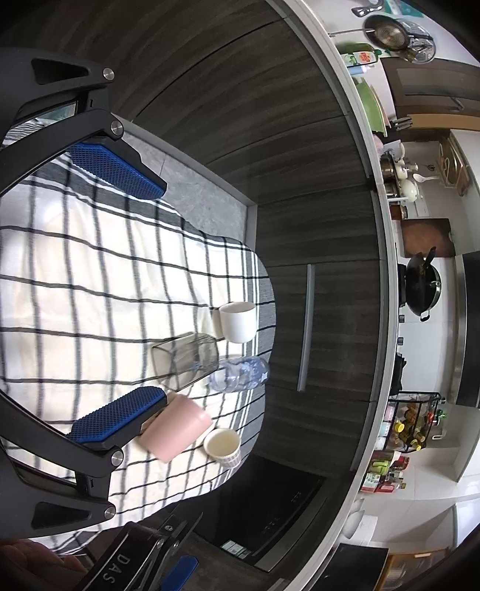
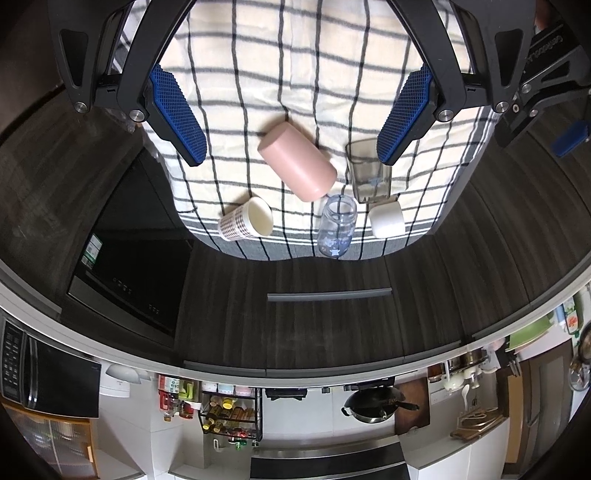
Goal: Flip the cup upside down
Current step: 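Move the right gripper down toward the clear 'Happy Cat' cup lying on its side, then close the right gripper around the clear cup's body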
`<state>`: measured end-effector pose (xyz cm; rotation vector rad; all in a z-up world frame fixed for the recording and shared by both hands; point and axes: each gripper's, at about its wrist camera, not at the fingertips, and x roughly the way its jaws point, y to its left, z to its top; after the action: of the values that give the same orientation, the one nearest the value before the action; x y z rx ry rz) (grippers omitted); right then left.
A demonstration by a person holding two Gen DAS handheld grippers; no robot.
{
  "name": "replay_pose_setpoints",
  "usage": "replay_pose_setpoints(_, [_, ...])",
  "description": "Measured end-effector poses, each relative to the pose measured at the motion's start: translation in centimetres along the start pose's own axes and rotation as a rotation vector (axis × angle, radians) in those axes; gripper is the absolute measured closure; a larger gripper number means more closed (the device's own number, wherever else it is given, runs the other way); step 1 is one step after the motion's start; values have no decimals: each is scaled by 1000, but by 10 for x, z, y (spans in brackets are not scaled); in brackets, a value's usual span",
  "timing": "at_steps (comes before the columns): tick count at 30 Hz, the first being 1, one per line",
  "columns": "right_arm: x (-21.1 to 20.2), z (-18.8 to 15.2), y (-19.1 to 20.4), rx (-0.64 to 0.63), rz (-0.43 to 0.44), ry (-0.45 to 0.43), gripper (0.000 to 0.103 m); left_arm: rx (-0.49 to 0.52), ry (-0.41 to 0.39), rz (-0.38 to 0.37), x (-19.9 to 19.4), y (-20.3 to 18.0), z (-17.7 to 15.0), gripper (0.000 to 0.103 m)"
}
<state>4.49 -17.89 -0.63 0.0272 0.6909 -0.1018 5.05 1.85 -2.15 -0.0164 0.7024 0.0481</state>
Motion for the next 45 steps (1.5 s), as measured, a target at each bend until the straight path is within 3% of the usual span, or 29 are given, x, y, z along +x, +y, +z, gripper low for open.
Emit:
replay_pose_setpoints(14, [101,54,27,-42,-12,57,9,-27,-41,3,77,8,51,0])
replay_pose_setpoints(31, [255,101,62,-81,-2,289,9,-131,12,33,179,28,94,0])
replay_pose_setpoints(45, [355,105,78,-41,-1,506,10,-140,23,67,210,33,102,0])
